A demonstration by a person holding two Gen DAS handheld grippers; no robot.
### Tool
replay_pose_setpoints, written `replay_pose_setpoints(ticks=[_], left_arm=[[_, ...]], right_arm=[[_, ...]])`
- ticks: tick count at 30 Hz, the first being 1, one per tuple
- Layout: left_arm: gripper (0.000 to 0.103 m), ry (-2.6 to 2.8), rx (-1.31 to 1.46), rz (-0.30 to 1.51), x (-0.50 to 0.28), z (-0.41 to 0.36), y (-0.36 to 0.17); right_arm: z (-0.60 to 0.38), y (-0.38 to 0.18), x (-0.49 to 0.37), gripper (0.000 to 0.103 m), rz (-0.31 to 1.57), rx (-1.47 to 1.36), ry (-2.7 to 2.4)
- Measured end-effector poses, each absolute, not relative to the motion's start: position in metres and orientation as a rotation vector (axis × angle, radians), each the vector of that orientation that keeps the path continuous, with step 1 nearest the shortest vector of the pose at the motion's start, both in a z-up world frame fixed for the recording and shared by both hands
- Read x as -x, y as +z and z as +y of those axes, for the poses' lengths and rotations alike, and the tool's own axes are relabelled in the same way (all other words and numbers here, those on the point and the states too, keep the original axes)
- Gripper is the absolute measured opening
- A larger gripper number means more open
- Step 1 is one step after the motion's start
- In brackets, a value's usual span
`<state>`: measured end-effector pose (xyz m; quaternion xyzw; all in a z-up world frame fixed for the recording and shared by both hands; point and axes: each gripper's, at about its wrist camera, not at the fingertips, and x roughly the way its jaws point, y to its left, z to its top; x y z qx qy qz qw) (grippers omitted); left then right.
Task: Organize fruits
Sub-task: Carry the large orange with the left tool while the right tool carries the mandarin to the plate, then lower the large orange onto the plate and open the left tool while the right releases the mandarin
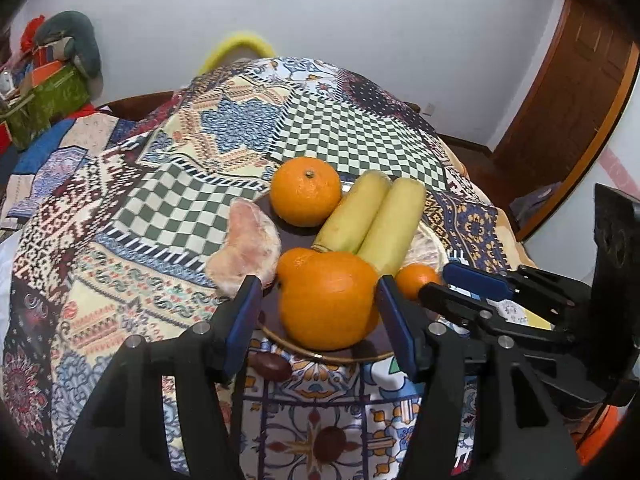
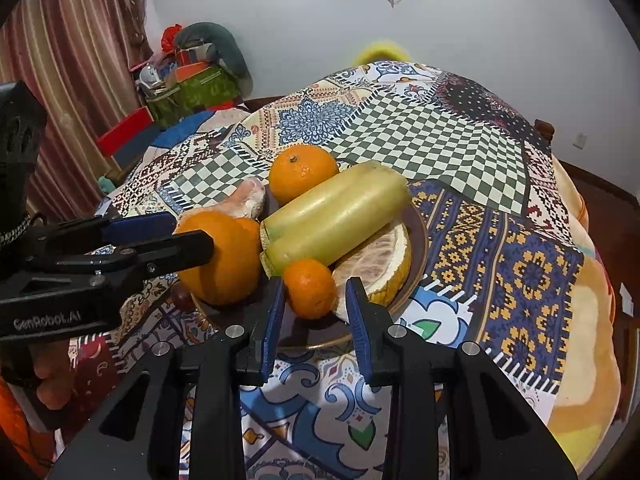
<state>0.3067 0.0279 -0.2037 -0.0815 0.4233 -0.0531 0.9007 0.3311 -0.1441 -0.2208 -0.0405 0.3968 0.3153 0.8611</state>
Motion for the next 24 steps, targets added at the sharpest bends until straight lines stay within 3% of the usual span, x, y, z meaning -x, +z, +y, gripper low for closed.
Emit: replay_pose_setpoints(ticks=[15,24], left_arm=[[0.059,-0.030,0.112,0.818,-0.254,0.044,-0.173],[0.059,0.005,0.104,0.845,-0.222,0.060,-0.184]], right_arm=[[-0.151,-0.194,-0.297,0.035,0.783,0.091,0.653],[-0.132,-0.207,-0.275,0.038,0.817,0.110,0.688]])
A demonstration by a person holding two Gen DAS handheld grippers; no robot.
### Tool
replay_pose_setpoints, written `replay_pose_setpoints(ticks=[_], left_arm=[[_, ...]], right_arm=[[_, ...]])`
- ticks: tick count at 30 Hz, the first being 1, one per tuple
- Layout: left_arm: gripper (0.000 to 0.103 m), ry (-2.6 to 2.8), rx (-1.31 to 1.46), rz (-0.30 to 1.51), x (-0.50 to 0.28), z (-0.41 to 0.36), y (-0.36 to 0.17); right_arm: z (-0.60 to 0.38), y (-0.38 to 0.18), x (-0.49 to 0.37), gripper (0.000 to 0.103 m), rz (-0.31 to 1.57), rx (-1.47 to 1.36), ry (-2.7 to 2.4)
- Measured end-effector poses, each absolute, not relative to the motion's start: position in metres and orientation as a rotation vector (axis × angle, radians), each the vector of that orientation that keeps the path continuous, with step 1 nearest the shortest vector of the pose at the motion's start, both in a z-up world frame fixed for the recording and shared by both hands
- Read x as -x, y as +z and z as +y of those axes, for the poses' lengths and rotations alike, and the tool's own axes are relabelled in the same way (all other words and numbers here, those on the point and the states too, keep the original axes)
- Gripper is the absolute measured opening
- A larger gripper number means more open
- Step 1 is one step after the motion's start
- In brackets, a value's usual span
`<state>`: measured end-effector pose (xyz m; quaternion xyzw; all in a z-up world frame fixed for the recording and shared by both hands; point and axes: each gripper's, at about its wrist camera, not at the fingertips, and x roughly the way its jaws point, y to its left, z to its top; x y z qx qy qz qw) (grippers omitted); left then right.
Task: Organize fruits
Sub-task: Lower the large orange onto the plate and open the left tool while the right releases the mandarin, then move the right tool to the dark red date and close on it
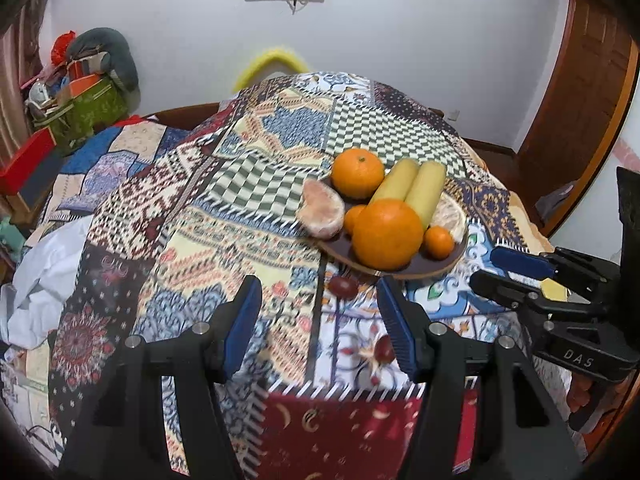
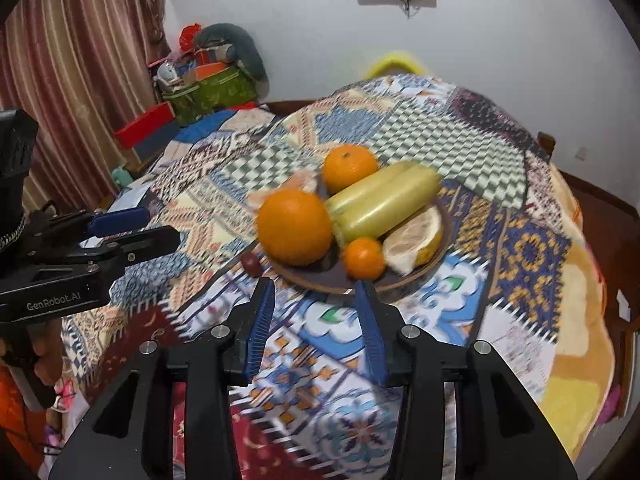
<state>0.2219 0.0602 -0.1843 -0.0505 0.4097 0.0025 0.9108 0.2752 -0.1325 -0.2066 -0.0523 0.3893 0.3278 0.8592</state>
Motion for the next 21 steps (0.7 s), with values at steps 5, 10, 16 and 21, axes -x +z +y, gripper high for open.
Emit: replay_pose_setpoints(ticks=[5,10,16,21], left_arm=[[0.059,0.015,0.124,0.872,-0.211,0.070,-0.196],[0.059,0.026,0.126,0.896,-0.200,0.077,-0.208],[0.058,0.016,0.169,0.933,-0.190,0.087,-0.226],[0.055,0.019,0.163,0.941,-0.185,0.088,-0.232]], right_arm=[[-0.113,-0.223,-0.266,0.038,0.867,0.126,0.719],[-0.096,-0.234,-0.259,0.038,0.900,0.156,0.751],[-0.080,-0.250,-0.259,0.038,0.950,0.183,0.772],[-0.073,-0.255,-0.260,0.038,0.971,0.185,0.781]])
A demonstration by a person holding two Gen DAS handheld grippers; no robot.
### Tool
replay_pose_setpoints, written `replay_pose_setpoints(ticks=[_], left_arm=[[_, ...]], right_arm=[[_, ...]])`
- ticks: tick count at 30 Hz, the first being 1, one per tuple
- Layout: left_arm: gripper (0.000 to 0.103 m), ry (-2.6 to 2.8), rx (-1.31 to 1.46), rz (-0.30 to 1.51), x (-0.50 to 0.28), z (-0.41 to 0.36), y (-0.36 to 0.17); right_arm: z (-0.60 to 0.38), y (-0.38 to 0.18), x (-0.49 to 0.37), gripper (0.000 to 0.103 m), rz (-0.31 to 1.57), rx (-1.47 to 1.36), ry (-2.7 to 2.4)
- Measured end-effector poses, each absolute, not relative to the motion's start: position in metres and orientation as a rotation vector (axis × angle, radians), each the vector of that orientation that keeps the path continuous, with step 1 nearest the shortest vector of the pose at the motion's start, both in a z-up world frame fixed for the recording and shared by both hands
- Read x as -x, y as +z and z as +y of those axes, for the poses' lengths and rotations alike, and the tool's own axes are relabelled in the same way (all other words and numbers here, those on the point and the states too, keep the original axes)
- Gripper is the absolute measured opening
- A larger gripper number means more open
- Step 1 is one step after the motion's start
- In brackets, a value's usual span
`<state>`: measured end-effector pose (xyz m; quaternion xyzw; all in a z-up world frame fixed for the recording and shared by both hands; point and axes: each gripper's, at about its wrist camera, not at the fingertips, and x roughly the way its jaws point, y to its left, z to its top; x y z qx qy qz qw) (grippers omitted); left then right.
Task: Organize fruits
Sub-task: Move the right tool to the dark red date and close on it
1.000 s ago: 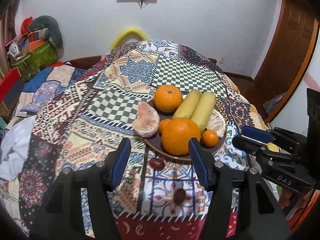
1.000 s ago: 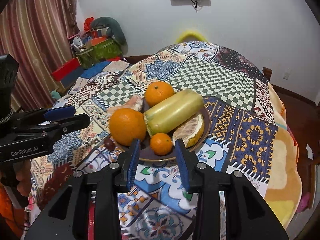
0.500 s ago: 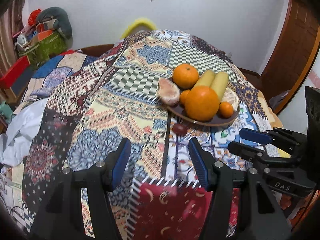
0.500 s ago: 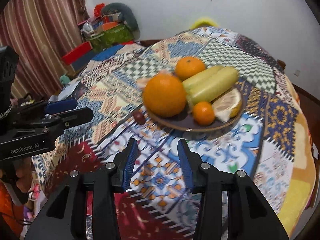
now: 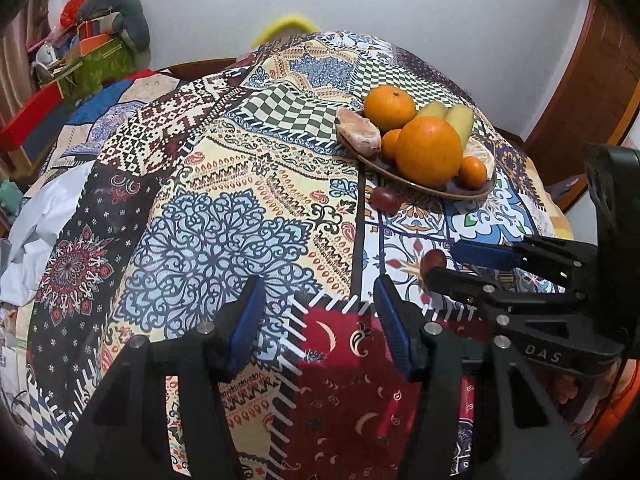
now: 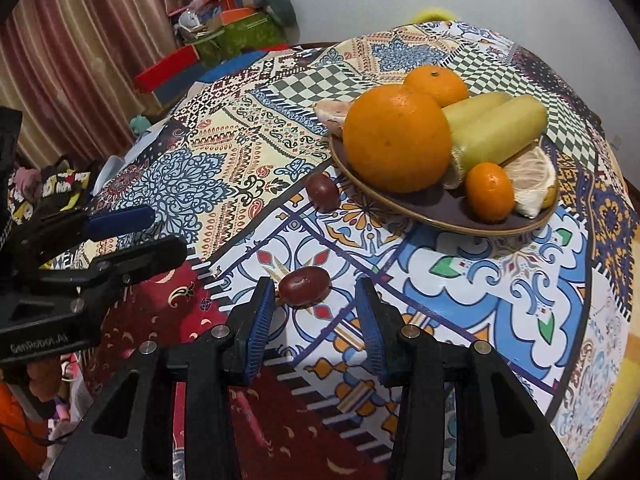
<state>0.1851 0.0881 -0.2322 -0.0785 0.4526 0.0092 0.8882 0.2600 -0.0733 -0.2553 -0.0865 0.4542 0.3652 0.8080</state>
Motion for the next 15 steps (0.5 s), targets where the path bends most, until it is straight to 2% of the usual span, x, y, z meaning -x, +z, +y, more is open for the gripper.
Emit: replay_pose_setpoints(ticks=[3,5,15], left_arm=[[0.053,0.021,0.173,0.941,-0.185,0.090,-0.233],[0.053,0.021,0.177,0.940,-0.186,0.091,-0.233],[0.053,0.024,0.137,0.919,-0.201,0.081,-0.227]], right_arm=[[-0.070,-0.255,-0.261,0.037,0.969,0.188,0.794],[-0.068,-0.256,-0.261,0.026,0.975,0.194,0.804],[-0.084,-0.246,-0.262,0.024,0.929,0.156,0.792]])
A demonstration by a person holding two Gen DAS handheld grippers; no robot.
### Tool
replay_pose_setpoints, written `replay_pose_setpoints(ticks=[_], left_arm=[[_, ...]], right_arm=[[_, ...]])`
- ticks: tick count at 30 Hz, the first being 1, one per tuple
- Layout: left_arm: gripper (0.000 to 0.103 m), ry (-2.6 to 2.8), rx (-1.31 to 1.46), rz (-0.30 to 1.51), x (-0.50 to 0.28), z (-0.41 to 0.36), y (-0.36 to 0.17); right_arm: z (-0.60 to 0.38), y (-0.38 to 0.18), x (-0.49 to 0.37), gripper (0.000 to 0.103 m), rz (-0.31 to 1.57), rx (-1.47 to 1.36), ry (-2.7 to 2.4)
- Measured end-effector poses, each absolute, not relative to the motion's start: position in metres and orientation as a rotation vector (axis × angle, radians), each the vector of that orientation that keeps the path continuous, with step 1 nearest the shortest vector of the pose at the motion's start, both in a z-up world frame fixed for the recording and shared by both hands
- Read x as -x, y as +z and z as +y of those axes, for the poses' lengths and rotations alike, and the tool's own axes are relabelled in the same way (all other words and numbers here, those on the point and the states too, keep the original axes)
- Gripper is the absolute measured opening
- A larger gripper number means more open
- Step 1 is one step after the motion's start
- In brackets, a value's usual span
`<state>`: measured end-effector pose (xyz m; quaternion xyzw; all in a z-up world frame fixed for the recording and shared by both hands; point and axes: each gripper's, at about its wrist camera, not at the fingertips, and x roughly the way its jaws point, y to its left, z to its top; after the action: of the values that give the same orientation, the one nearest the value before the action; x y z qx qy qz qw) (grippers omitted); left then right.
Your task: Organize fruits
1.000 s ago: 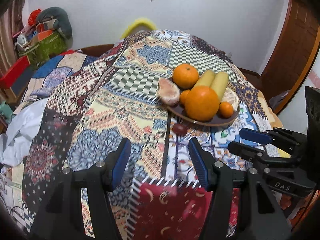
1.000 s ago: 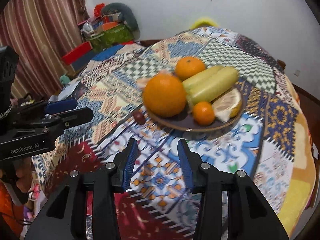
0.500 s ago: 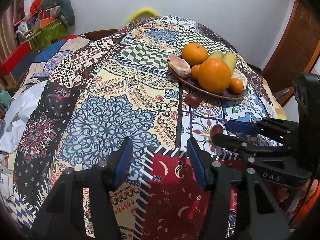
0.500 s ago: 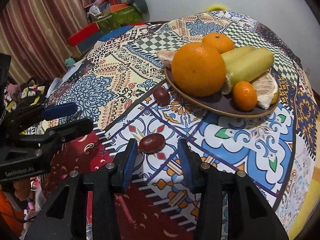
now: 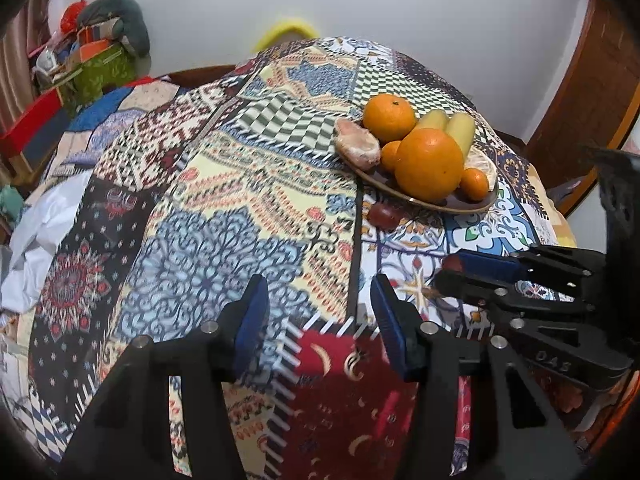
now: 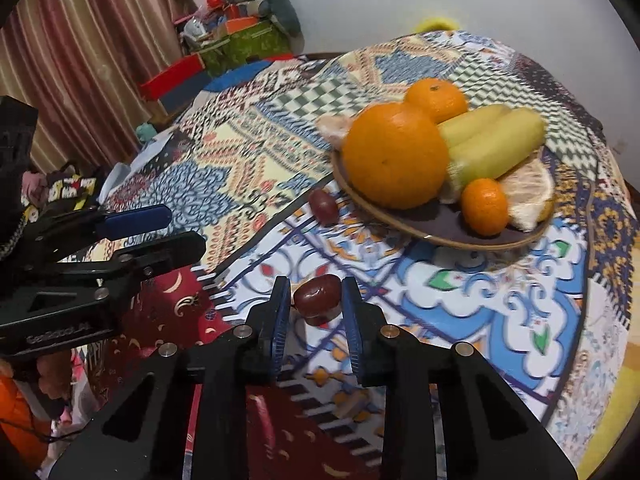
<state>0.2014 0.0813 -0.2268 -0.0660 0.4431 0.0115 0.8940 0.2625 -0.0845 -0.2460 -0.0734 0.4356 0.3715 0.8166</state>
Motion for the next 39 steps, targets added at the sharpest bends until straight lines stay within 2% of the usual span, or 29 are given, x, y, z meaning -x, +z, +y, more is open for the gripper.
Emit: replay_pose_setpoints(ticks=[21,23,27,39], left_arm=[[0.055,-0.069,0.076,0.985,-0.281,0.047,-0.248],[0.051,-0.072,0.070,0.983,-0.283,0.045,-0.249],[0.027,-0.097,0.061,1.001,-0.287,0.040,-0.255],[0.024,-0.077,0.021,0.920,-0.273,0.040,-0.236]], right_arm=[[-0.179,-0.225,-0.301,0.024,0.847,-0.003,0.646],[-0.181,-0.225,-0.303,0.024,0.844,-0.005,0.646],[-0.180,-0.224,-0.306,0.024,0.838,-0.008,0.652],[-0.176,-0.218,-0.311,0.024,0.819,-0.005,0.657]])
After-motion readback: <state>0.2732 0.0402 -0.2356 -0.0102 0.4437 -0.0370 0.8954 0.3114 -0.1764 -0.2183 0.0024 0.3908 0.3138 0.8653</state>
